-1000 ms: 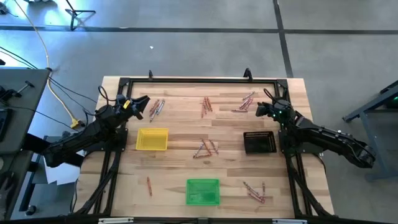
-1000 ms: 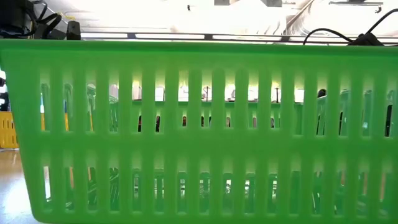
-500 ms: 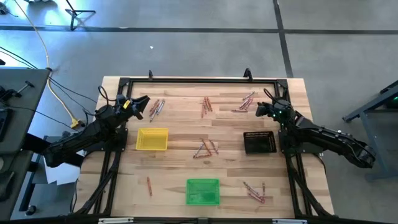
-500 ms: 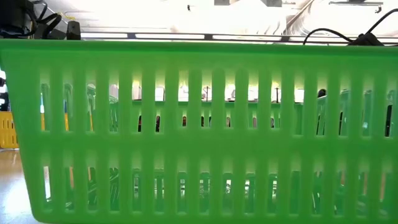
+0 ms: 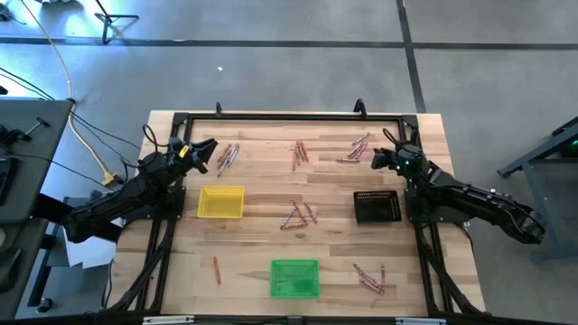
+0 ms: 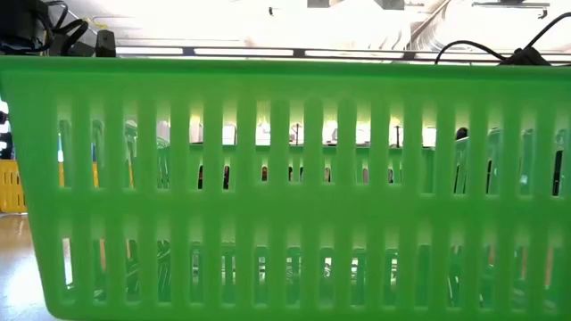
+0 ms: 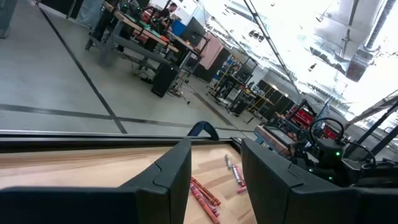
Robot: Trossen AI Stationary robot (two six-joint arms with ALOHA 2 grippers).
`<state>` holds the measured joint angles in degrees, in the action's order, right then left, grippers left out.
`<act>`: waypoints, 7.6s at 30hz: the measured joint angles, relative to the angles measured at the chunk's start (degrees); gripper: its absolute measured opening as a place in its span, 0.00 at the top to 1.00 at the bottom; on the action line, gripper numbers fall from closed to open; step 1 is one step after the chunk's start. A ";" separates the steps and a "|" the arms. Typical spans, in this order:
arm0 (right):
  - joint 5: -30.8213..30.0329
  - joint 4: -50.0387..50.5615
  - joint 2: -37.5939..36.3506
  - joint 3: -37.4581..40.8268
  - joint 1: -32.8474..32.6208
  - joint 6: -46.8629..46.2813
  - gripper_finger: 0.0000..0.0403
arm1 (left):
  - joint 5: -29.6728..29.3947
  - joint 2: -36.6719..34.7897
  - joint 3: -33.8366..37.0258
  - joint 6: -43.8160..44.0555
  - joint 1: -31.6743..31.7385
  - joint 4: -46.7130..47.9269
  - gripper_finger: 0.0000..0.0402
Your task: Sort crayons
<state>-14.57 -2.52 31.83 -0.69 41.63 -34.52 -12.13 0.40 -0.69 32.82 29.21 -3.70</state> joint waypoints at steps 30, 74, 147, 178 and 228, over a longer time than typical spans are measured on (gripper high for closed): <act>0.00 0.00 0.00 0.02 0.00 0.00 0.66 | -0.09 0.02 -0.02 -0.22 0.00 0.00 0.69; -0.01 0.00 0.00 0.01 0.01 0.00 0.66 | -7.58 0.07 -0.04 -4.42 0.02 -0.27 0.69; 7.01 1.36 1.38 -11.05 0.02 -5.00 0.66 | -13.33 0.09 0.02 10.49 0.02 -4.21 0.69; 12.04 53.81 46.28 -57.68 11.59 47.68 0.66 | -7.56 41.63 -40.00 -16.78 0.00 5.63 0.69; 4.13 42.78 66.93 -60.87 6.12 91.32 0.66 | -7.99 44.70 -44.35 -17.94 0.02 8.17 0.69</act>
<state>-10.44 40.25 98.76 -61.56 47.74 56.79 -20.12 45.10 -45.04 14.87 29.23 4.47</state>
